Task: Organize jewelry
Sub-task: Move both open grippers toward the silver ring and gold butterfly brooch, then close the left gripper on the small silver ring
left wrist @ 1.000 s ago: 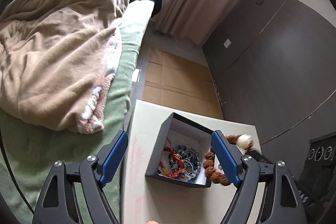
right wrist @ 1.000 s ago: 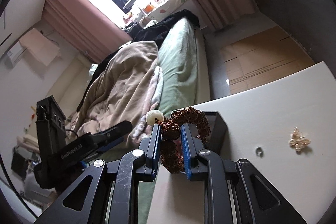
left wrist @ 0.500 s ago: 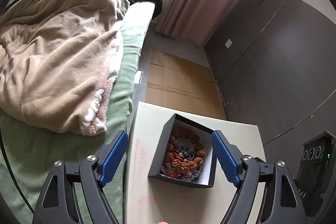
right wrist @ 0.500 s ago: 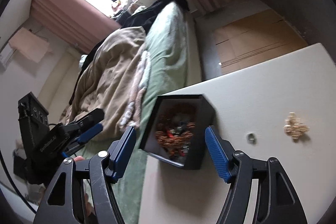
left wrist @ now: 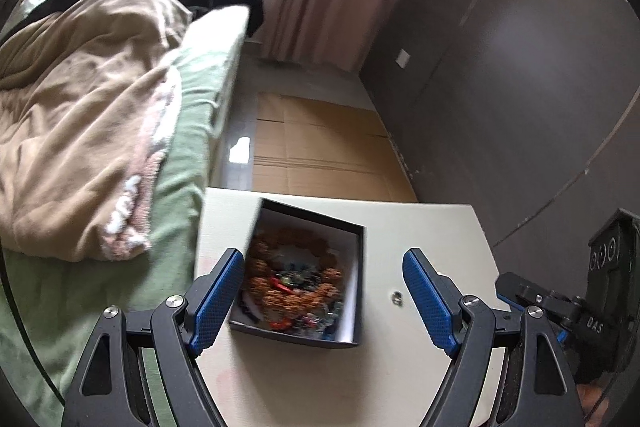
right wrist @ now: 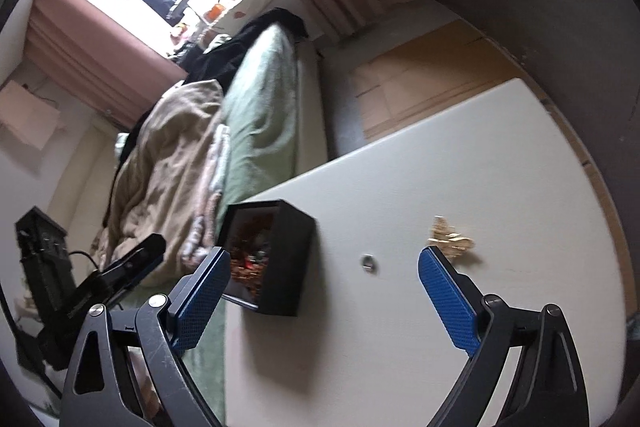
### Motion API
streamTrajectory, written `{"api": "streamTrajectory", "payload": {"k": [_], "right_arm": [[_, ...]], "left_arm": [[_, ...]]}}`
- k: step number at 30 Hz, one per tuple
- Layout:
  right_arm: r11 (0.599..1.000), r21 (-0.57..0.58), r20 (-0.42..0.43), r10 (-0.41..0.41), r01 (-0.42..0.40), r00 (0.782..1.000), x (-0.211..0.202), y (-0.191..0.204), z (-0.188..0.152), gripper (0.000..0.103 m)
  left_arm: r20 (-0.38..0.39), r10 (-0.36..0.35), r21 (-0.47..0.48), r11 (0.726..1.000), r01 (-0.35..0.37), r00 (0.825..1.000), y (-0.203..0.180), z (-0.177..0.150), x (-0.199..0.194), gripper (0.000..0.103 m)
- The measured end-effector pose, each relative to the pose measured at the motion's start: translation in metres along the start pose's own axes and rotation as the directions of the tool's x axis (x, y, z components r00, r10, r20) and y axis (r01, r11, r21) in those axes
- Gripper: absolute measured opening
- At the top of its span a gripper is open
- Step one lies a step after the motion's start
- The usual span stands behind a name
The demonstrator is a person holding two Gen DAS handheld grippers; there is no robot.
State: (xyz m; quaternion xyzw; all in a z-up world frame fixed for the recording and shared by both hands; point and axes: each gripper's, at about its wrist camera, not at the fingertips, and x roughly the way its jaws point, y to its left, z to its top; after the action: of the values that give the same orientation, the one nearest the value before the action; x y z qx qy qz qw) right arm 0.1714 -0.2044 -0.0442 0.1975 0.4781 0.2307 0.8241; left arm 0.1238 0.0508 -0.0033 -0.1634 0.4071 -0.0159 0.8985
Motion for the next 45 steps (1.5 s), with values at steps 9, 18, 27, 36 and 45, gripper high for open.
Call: {"api": "streamTrajectory", "payload": {"k": [9,18,27,36,45], "right_arm": [[0.992,0.037,0.041,-0.125,0.123,0.991,-0.025,-0.033,0.006,0.095],[0.97,0.04,0.07,-0.241,0.239,0.968,-0.044,-0.043,0.006,0.095],[0.948,0.083,0.047,-0.31,0.306,0.949,-0.06,-0.076,0.008,0.095],[0.948,0.116,0.053,-0.305,0.297,0.951,-0.077,-0.098,0.013,0.095],[0.945,0.121,0.048,-0.312,0.304,0.949,-0.077,-0.101,0.013,0.095]], "left_arm": [[-0.045,-0.014,0.105,0.994,0.018,0.999,-0.043,-0.013,0.02,0.073],[-0.089,0.016,0.146,0.989,-0.003,0.996,-0.074,-0.032,0.054,0.053],[-0.143,0.064,0.233,0.972,-0.029,0.988,-0.105,-0.049,0.092,0.053],[-0.17,0.136,0.287,0.954,-0.083,0.976,-0.116,-0.059,0.125,0.053],[-0.196,0.188,0.297,0.947,-0.124,0.962,-0.107,-0.066,0.145,0.046]]}}
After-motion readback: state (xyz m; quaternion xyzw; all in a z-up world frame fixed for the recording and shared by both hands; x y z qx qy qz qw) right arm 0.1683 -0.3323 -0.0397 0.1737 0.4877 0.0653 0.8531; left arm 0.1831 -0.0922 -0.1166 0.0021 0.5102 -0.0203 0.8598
